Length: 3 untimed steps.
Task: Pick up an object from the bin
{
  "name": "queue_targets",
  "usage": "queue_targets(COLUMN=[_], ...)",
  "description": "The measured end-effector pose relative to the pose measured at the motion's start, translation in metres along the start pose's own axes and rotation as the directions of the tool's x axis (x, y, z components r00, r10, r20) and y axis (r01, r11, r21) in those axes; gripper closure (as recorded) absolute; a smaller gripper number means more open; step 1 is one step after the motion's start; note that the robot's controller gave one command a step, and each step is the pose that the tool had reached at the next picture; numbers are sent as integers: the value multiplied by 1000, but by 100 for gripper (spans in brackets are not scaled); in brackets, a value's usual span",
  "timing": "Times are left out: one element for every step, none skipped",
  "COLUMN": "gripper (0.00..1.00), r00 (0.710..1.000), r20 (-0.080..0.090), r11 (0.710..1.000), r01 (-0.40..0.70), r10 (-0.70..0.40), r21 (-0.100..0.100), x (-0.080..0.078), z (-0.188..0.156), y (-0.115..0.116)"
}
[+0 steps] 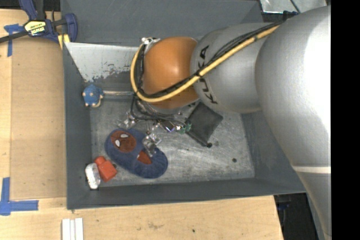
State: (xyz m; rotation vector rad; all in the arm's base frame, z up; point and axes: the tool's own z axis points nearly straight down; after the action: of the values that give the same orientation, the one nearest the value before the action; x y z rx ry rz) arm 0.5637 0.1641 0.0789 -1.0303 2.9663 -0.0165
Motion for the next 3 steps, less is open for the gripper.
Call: queue_targets(gripper=[100,100,100], r00=[997,978,973], r20=[16,31,29], r11=[997,978,974], r01=[-82,206,227], r10=[82,-207,-227], r21=[-5,20,30], x=[-18,-2,1], z=[-12,-5,-5], y=[35,73,91])
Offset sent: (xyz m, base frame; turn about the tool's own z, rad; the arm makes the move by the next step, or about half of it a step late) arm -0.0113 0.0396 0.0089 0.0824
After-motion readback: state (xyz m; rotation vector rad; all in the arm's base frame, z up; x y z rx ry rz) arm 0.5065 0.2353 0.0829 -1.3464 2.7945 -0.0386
